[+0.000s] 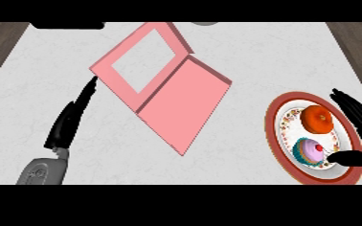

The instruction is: Pick the squash from the plate and place it in the cardboard box

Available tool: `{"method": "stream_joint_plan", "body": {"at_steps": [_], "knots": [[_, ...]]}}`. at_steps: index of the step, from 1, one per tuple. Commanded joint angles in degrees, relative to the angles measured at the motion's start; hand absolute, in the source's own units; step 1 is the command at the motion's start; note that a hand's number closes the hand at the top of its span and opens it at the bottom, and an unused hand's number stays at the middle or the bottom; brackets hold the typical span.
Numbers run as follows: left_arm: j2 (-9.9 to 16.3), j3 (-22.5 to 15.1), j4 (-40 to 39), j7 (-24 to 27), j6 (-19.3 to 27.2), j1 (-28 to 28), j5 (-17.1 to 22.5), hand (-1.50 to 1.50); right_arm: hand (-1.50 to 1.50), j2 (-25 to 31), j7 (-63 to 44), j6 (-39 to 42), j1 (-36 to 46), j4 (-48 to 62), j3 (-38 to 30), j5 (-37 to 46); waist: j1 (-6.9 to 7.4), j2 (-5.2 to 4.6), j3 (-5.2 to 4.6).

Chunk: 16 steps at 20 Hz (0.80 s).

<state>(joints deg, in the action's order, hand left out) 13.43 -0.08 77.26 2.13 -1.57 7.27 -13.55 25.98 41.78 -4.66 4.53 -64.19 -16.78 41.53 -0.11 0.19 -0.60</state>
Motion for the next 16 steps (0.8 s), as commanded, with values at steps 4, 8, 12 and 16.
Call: {"method": "stream_joint_plan", "body": {"at_steps": [4,8,12,16], "knots": [[0.53,1.85,-2.78,2.55,-1.09,0.50,0.09,0.00,-1.50,-1.11,3.35,-2.01,1.75,6.56,-1.08,-0.96,0.07,-0.24,0.61],[-0.50,1.69,-3.97,3.17,0.62,1.12,-1.46,0.00,-1.50,-2.91,0.33,-2.24,6.38,8.68,1.51,1.69,0.29,-0.28,0.60],[-1.69,0.85,-3.87,2.93,-0.77,1.02,-0.64,0.00,1.50,-3.61,3.16,-12.31,4.98,9.41,-0.04,4.31,0.21,-0.26,0.63],[-1.45,0.58,-1.45,1.41,-0.35,0.39,-1.56,0.00,1.50,-4.13,5.78,-16.17,6.64,9.38,-0.87,4.12,0.40,-0.21,0.63]]}}
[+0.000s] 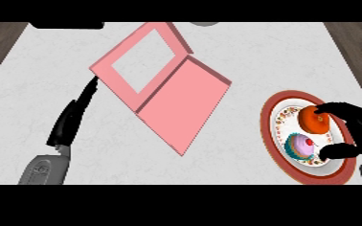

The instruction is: Pick the squash from the plate and place it in the cardboard box

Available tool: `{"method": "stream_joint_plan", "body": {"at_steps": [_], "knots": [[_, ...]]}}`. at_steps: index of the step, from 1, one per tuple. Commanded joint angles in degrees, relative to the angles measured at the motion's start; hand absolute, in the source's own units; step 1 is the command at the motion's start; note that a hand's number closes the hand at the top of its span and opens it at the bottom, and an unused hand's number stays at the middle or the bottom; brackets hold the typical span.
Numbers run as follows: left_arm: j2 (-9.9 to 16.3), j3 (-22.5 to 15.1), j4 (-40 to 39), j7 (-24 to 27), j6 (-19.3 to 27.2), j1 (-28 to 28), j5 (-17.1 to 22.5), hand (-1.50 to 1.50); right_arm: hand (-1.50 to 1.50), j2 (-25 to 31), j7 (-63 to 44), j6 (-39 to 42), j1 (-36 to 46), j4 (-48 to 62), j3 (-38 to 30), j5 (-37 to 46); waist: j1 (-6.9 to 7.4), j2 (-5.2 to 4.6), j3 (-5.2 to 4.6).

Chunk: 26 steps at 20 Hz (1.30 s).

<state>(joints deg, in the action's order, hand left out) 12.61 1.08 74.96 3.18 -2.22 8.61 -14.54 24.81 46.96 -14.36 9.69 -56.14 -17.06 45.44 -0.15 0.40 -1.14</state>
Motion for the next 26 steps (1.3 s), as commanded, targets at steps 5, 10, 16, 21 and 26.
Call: {"method": "stream_joint_plan", "body": {"at_steps": [5,10,16,21,26], "knots": [[-0.73,-0.17,2.46,-1.25,-0.91,-1.55,0.60,0.00,1.50,-5.61,3.68,-11.15,2.10,2.35,-2.69,-2.04,0.56,-0.42,1.21],[0.90,0.05,5.41,-1.14,-0.88,-3.59,-0.59,0.00,1.50,-4.34,3.66,-10.93,-0.45,-2.44,-5.50,-4.76,0.19,-0.23,1.15],[0.49,-0.55,2.19,0.34,-1.27,-1.56,-0.97,0.00,1.50,-16.95,-15.32,-16.44,0.95,-3.79,1.49,7.56,2.81,-1.06,0.46],[0.13,-1.41,2.99,0.13,-2.03,0.14,-0.79,0.00,1.50,-17.53,-22.04,-11.20,0.65,-4.23,2.53,13.03,5.49,-2.30,-0.40],[0.02,-2.22,2.94,-0.42,-2.47,0.37,-1.18,0.00,1.50,-19.94,-31.81,-9.87,2.49,-8.49,3.16,20.12,6.15,-1.13,-0.48]]}}
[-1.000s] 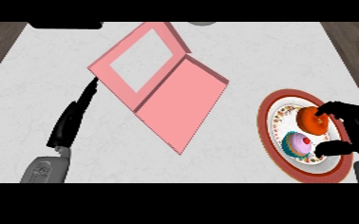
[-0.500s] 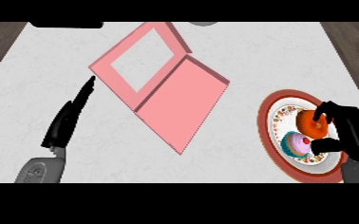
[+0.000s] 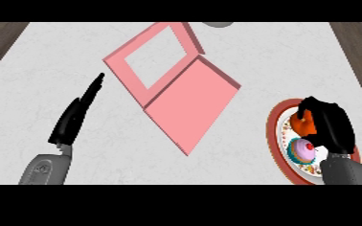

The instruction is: Pick the squash from the plate and place it in the cardboard box

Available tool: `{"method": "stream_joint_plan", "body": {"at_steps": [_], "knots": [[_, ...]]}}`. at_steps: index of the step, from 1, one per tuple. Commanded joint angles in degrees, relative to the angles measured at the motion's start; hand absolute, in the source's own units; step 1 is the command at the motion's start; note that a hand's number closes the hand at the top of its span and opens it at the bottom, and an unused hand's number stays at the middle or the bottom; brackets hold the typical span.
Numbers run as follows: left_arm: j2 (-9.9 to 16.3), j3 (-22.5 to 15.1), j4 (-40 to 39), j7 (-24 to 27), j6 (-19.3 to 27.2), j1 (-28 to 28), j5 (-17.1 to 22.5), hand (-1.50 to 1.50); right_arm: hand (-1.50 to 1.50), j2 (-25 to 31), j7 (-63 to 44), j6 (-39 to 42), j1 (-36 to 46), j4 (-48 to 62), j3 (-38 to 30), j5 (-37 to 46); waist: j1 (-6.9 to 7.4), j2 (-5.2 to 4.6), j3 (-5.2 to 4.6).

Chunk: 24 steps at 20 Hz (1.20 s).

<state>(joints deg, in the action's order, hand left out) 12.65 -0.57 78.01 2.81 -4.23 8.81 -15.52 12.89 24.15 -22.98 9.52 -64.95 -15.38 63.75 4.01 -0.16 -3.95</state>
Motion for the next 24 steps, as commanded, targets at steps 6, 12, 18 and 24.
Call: {"method": "stream_joint_plan", "body": {"at_steps": [6,12,18,24], "knots": [[-0.46,-0.93,-0.40,-0.79,-0.17,0.85,-0.59,0.00,1.50,-11.65,-23.99,-0.48,7.59,-4.75,1.35,10.92,1.47,0.66,2.16],[-0.76,-1.05,-1.29,-1.16,-0.40,1.03,-0.48,0.00,1.50,-12.79,-42.05,1.30,13.87,-7.38,2.49,18.60,1.34,1.01,2.44],[-1.42,-1.62,-1.70,-1.44,-0.03,1.35,-0.96,0.00,1.50,-12.87,-62.08,6.90,21.06,-8.47,5.79,26.57,1.74,1.28,2.82],[-1.45,-1.31,-2.81,-1.20,0.25,1.53,-1.05,0.00,1.50,-12.89,-83.52,20.66,29.20,-7.85,12.96,32.39,2.06,1.25,3.16]]}}
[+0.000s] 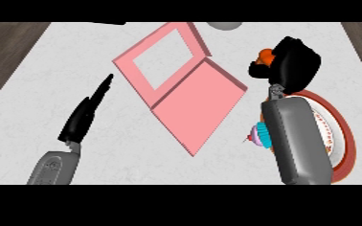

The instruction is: Pick the squash from the plate and place it in the cardboard box

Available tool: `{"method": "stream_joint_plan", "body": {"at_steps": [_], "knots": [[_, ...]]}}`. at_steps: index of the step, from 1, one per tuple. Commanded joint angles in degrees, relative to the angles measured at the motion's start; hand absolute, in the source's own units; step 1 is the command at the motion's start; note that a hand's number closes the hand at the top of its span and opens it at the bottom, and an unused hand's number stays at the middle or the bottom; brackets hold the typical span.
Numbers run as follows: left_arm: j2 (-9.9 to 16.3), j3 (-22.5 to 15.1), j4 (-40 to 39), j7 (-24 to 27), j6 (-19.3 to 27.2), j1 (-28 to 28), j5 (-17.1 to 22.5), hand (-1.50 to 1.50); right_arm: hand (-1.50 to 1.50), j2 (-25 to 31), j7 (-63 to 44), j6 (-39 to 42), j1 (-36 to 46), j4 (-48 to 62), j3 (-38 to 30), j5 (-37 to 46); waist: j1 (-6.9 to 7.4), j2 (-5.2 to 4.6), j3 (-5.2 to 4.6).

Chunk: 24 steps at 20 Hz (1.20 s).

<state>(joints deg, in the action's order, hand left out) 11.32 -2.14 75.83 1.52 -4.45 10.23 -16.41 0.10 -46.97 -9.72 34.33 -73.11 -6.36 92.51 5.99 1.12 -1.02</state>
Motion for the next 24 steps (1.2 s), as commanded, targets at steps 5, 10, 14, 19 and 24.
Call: {"method": "stream_joint_plan", "body": {"at_steps": [5,10,14,19,24], "knots": [[0.03,0.41,-0.79,0.70,-0.42,0.48,0.51,0.00,1.50,-0.09,-28.83,22.04,12.56,1.97,11.95,0.95,0.23,-0.35,0.61],[-0.09,0.83,-1.63,0.46,0.22,2.14,0.20,0.00,-1.50,-0.08,-36.12,19.51,9.98,1.82,10.89,-16.68,0.00,-1.09,1.03],[-1.32,0.80,-1.26,-0.79,1.43,3.65,-0.09,0.00,-1.50,-0.07,-38.15,13.05,9.65,3.96,18.13,-26.64,-0.74,-1.39,1.04],[-0.23,1.59,-1.63,0.44,1.00,2.15,0.21,0.00,-1.50,-0.06,-37.56,-0.53,12.22,-1.83,25.35,-22.60,-1.66,-1.13,1.03],[-1.45,0.94,-1.82,0.88,2.18,1.56,-0.44,0.00,-1.50,-0.06,-34.90,-10.05,13.83,-4.94,23.39,-18.48,-1.79,-1.45,1.05]]}}
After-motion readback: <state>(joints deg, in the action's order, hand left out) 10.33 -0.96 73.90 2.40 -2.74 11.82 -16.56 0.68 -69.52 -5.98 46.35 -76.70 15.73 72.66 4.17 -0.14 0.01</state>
